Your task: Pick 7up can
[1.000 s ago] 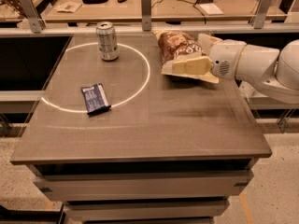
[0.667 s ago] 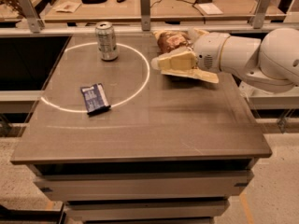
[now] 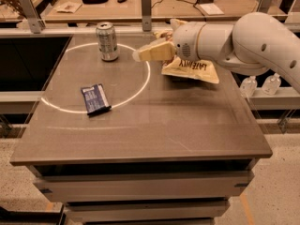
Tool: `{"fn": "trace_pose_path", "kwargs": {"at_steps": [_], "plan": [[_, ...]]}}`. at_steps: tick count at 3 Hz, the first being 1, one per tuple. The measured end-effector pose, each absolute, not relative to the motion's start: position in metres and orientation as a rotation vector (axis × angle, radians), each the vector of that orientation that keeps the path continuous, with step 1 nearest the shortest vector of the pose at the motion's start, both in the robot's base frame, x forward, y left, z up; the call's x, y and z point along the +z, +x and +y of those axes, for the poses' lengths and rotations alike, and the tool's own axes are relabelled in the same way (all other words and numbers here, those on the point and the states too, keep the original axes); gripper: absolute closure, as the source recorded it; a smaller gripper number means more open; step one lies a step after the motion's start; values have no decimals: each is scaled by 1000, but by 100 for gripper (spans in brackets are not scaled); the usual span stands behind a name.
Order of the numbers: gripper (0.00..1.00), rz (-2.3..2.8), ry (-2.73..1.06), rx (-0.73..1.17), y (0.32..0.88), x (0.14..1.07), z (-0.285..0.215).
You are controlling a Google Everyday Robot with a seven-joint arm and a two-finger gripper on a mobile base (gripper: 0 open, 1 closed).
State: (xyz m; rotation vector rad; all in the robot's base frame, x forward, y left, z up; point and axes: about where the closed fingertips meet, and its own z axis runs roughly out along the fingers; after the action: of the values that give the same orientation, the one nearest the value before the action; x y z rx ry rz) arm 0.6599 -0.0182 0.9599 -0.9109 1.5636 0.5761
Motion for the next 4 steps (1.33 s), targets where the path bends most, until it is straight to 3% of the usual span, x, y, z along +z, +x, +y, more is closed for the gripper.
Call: {"fn": "trace_pose_path", "kwargs": {"at_steps": [2,4], "plan": [[0,1510,-967,676,680,959,32],[0,1582,-972,617,723,941,83]]}}
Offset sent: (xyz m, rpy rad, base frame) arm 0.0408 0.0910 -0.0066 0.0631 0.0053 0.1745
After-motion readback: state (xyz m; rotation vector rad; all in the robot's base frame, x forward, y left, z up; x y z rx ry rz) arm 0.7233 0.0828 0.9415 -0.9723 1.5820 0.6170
